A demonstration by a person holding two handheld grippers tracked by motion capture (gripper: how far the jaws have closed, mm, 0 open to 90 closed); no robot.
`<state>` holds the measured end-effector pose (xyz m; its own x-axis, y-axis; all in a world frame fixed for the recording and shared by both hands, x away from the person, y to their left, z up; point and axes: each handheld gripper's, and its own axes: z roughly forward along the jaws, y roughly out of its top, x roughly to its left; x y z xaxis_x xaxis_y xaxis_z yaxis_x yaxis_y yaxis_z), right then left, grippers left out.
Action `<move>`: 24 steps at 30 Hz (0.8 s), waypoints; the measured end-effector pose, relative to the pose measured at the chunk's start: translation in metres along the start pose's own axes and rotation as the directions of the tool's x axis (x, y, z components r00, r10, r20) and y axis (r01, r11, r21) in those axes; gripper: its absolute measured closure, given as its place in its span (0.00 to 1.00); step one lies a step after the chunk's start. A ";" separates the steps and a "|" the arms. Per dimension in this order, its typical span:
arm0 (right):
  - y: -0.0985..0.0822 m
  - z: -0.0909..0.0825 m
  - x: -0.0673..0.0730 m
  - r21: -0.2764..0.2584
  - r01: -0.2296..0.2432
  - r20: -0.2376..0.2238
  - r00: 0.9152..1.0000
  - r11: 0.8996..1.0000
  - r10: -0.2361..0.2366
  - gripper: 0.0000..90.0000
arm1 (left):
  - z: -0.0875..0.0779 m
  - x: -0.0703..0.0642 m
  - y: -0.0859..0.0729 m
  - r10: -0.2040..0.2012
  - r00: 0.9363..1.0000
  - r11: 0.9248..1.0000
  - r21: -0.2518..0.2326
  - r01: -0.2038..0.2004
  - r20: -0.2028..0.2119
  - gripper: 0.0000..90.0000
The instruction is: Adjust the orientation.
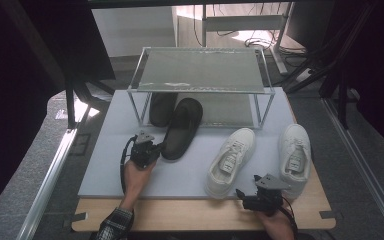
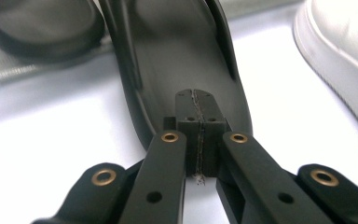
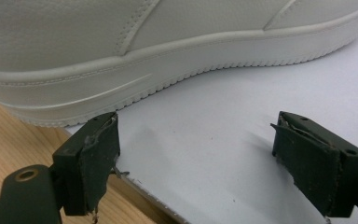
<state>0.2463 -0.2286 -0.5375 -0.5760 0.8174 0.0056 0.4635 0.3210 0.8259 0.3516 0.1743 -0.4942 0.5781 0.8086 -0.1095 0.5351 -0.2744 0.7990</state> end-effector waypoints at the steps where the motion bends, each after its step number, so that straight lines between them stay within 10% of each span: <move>1: 0.000 0.000 0.000 0.000 0.000 0.000 1.000 1.000 0.000 0.17 | -0.001 -0.001 -0.003 0.002 1.000 1.000 0.004 -0.002 0.009 1.00; 24: 0.000 0.000 0.000 0.000 0.001 0.001 1.000 1.000 -0.001 0.17 | 0.013 -0.018 -0.025 0.049 0.998 0.998 0.044 -0.048 -0.029 1.00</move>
<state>0.2463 -0.2286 -0.5375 -0.5758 0.8176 0.0048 0.4634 0.3215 0.8258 0.3358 0.1593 -0.5201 0.5860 0.8086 -0.0529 0.5333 -0.3357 0.7764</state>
